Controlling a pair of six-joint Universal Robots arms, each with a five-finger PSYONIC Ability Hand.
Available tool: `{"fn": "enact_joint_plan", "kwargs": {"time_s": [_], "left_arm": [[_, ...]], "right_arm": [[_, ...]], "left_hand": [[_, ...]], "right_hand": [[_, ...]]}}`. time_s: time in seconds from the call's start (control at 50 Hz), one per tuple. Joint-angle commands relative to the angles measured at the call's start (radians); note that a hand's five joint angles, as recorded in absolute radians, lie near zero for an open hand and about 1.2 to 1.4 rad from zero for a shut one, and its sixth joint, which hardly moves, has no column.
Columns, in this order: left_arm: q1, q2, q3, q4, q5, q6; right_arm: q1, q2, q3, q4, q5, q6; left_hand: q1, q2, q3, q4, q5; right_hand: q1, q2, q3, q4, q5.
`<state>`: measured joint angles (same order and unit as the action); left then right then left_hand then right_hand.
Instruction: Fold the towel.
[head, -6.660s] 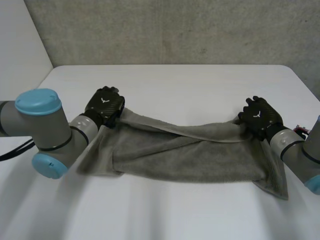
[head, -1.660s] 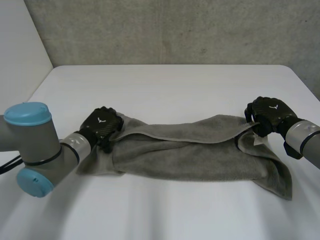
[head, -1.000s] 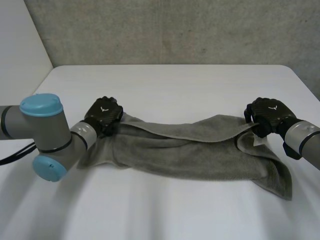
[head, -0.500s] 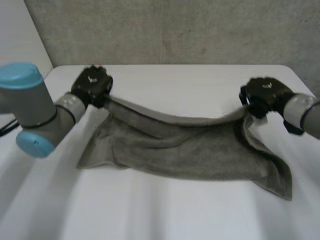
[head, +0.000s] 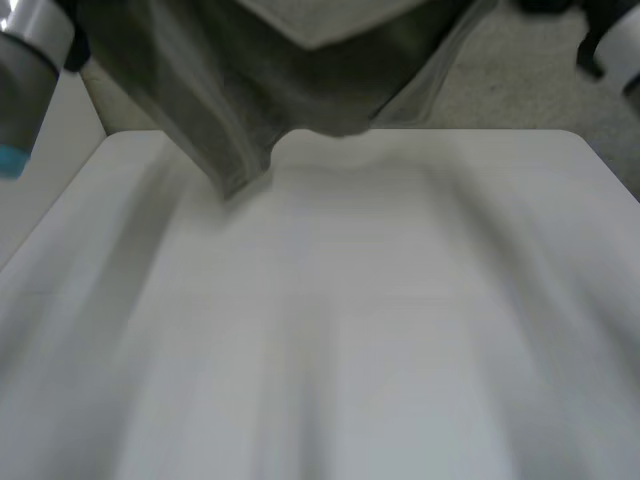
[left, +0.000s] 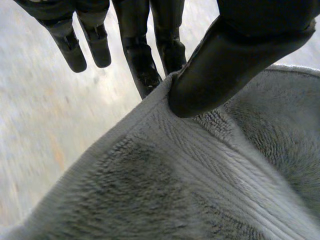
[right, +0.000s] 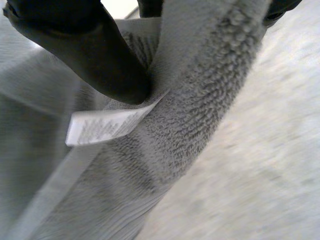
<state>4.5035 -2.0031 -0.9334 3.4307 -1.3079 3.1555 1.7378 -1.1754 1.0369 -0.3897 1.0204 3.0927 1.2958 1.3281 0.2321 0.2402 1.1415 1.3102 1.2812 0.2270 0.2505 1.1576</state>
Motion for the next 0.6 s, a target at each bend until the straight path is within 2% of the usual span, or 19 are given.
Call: {"fn": "enact_joint_plan", "kwargs": {"time_s": [0.02, 0.1, 0.14, 0.16, 0.2, 0.28, 0.3, 0.32, 0.36, 0.42, 0.5, 0.52, 0.54, 0.58, 0.6], "left_arm": [[0.062, 0.032, -0.391, 0.106, 0.108, 0.020], [0.066, 0.020, -0.533, 0.159, 0.142, 0.054], [0.068, -0.018, -0.634, 0.205, 0.174, 0.128], [0.068, -0.019, -0.634, 0.205, 0.174, 0.129], [0.066, -0.055, -0.701, 0.213, 0.188, 0.220], [0.063, -0.065, -0.746, 0.206, 0.190, 0.297], [0.059, -0.062, -0.761, 0.199, 0.190, 0.323], [0.059, -0.062, -0.762, 0.199, 0.190, 0.324], [0.056, -0.048, -0.778, 0.182, 0.190, 0.343], [0.051, -0.037, -0.782, 0.174, 0.190, 0.342], [0.049, -0.034, -0.783, 0.173, 0.188, 0.337], [0.049, -0.032, -0.786, 0.171, 0.188, 0.337], [0.049, -0.032, -0.786, 0.171, 0.188, 0.337], [0.049, -0.029, -0.792, 0.171, 0.188, 0.336], [0.049, -0.029, -0.792, 0.171, 0.188, 0.336]], "right_arm": [[-0.055, -0.032, 0.331, -0.054, -0.209, -0.113], [-0.109, -0.007, 0.471, -0.035, -0.226, -0.161], [-0.116, 0.008, 0.503, -0.014, -0.221, -0.167], [-0.116, 0.008, 0.503, -0.014, -0.221, -0.167], [-0.119, 0.036, 0.534, 0.078, -0.194, -0.170], [-0.112, 0.039, 0.554, 0.170, -0.138, -0.175], [-0.110, 0.036, 0.557, 0.207, -0.100, -0.183], [-0.110, 0.036, 0.557, 0.207, -0.100, -0.183], [-0.103, 0.031, 0.555, 0.262, -0.025, -0.190], [-0.095, 0.028, 0.558, 0.282, 0.021, -0.184], [-0.083, 0.037, 0.561, 0.287, 0.049, -0.184], [-0.072, 0.046, 0.563, 0.285, 0.056, -0.184], [-0.072, 0.046, 0.563, 0.285, 0.056, -0.184], [-0.051, 0.075, 0.563, 0.284, 0.076, -0.189], [-0.050, 0.076, 0.563, 0.284, 0.076, -0.189]], "left_hand": [[0.100, 0.068, -0.058, -0.066, 0.080], [0.100, 0.068, -0.058, -0.066, 0.080], [0.100, 0.068, -0.058, -0.066, 0.080], [0.100, 0.068, -0.058, -0.066, 0.080], [0.100, 0.068, -0.058, -0.066, 0.080], [0.100, 0.068, -0.058, -0.066, 0.080], [0.100, 0.068, -0.058, -0.066, 0.080], [0.100, 0.068, -0.058, -0.066, 0.080], [0.100, 0.068, -0.058, -0.066, 0.080], [0.100, 0.068, -0.058, -0.066, 0.080], [0.100, 0.068, -0.058, -0.066, 0.080], [0.100, 0.068, -0.058, -0.066, 0.080], [0.100, 0.068, -0.058, -0.066, 0.080], [0.100, 0.068, -0.058, -0.066, 0.080], [0.100, 0.068, -0.058, -0.066, 0.080]], "right_hand": [[0.086, 0.115, -0.052, -0.076, 0.064], [0.086, 0.115, -0.052, -0.076, 0.064], [0.086, 0.115, -0.052, -0.076, 0.064], [0.086, 0.115, -0.052, -0.076, 0.064], [0.086, 0.115, -0.052, -0.076, 0.064], [0.086, 0.115, -0.052, -0.076, 0.064], [0.086, 0.115, -0.052, -0.076, 0.064], [0.086, 0.115, -0.052, -0.076, 0.064], [0.086, 0.115, -0.052, -0.076, 0.064], [0.086, 0.115, -0.052, -0.076, 0.064], [0.086, 0.115, -0.052, -0.076, 0.064], [-0.061, -0.032, -0.052, -0.076, -0.083], [-0.063, -0.034, -0.052, -0.076, -0.085], [-0.261, -0.232, -0.052, -0.076, -0.283], [-0.262, -0.233, -0.052, -0.076, -0.284]]}}
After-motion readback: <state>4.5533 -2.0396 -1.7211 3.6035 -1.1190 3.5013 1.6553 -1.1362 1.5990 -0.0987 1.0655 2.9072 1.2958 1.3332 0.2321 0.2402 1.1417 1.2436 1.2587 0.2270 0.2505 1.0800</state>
